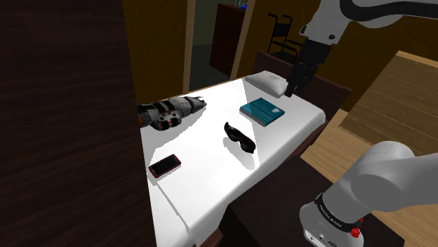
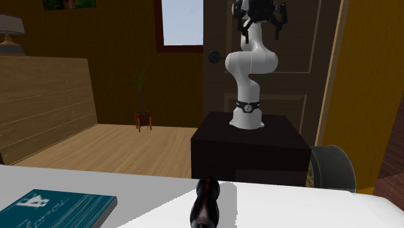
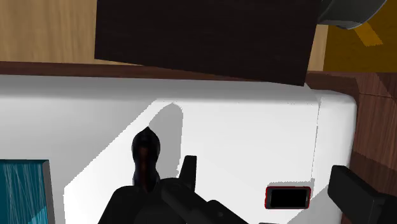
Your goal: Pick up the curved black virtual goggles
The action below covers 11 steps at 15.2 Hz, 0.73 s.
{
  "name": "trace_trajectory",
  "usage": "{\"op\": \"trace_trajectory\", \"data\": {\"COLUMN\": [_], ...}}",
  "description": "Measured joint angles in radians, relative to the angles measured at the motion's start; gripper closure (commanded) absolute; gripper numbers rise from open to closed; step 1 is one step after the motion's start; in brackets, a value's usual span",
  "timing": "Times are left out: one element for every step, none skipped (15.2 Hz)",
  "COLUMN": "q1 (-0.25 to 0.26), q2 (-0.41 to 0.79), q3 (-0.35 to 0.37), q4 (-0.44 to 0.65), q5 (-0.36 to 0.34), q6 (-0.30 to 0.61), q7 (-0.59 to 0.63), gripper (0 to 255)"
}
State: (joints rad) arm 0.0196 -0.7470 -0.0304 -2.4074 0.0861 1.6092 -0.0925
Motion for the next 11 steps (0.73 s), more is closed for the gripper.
{"op": "trace_trajectory", "data": {"q1": [0.0, -0.002, -0.004, -0.009, -0.012, -0.013, -0.016, -0.018, -0.02, -0.023, -0.026], "q2": [0.0, 0.006, 0.021, 0.026, 0.044, 0.069, 0.087, 0.107, 0.13, 0.155, 0.186], "q3": [0.0, -0.004, -0.007, -0.016, -0.023, -0.027, -0.033, -0.038, -0.044, -0.052, -0.061], "q4": [0.0, -0.01, -0.024, -0.048, -0.057, -0.073, -0.083, -0.096, -0.113, -0.124, -0.131], "q5": [0.0, -0.002, -0.002, -0.007, -0.01, -0.009, -0.01, -0.01, -0.011, -0.011, -0.012], "q6": [0.0, 0.016, 0.046, 0.075, 0.105, 0.147, 0.176, 0.212, 0.253, 0.292, 0.331], "q7": [0.0, -0.005, -0.009, -0.02, -0.027, -0.033, -0.04, -0.046, -0.054, -0.064, -0.075], "gripper": [0, 0, 0, 0, 0, 0, 0, 0, 0, 0, 0]}}
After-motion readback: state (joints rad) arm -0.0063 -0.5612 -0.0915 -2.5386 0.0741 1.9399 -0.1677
